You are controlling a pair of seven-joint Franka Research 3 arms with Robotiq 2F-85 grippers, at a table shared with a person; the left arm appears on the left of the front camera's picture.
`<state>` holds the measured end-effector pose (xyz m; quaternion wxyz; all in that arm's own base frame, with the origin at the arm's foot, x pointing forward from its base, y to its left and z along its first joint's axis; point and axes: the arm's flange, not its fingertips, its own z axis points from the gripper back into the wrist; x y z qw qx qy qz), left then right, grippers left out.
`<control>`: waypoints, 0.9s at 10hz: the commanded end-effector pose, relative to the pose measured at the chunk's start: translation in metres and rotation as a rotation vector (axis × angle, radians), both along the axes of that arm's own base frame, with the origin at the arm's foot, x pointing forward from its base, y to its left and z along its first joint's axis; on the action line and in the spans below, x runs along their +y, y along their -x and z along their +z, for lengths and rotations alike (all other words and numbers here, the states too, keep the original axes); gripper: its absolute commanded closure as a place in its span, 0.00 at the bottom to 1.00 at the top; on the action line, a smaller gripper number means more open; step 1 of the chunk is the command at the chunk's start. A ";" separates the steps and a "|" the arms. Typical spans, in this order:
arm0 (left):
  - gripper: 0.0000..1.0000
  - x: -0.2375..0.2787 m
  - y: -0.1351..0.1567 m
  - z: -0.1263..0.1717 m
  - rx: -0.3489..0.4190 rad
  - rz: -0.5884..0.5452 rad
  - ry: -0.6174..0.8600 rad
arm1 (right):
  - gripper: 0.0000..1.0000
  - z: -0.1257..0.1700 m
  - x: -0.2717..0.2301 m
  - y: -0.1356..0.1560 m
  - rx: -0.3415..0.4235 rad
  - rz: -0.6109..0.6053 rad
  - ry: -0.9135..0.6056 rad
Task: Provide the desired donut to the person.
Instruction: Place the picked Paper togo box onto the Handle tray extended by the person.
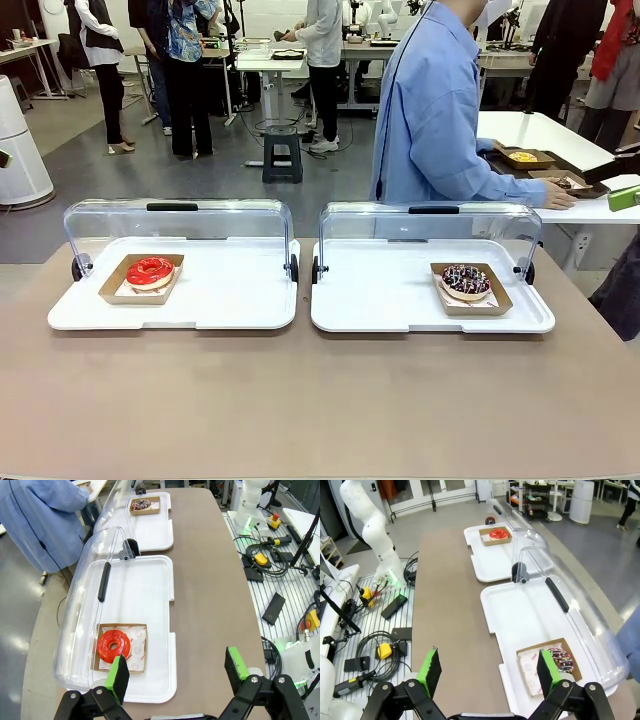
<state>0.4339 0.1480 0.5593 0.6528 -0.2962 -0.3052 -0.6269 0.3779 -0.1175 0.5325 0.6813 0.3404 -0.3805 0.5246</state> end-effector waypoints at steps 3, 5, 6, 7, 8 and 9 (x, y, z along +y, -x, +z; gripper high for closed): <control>0.00 -0.001 0.001 0.002 -0.005 0.008 0.009 | 0.00 0.000 -0.001 0.002 -0.008 0.015 -0.010; 0.00 -0.001 0.001 0.002 -0.005 0.008 0.009 | 0.00 0.000 -0.001 0.002 -0.008 0.015 -0.010; 0.00 -0.001 0.001 0.002 -0.005 0.008 0.009 | 0.00 0.000 -0.001 0.002 -0.008 0.015 -0.010; 0.00 -0.001 0.001 0.002 -0.005 0.008 0.009 | 0.00 0.000 -0.001 0.002 -0.008 0.015 -0.010; 0.00 -0.001 0.001 0.002 -0.005 0.008 0.009 | 0.00 0.000 -0.001 0.002 -0.008 0.015 -0.010; 0.00 -0.001 0.001 0.002 -0.005 0.008 0.009 | 0.00 0.000 -0.001 0.002 -0.008 0.015 -0.010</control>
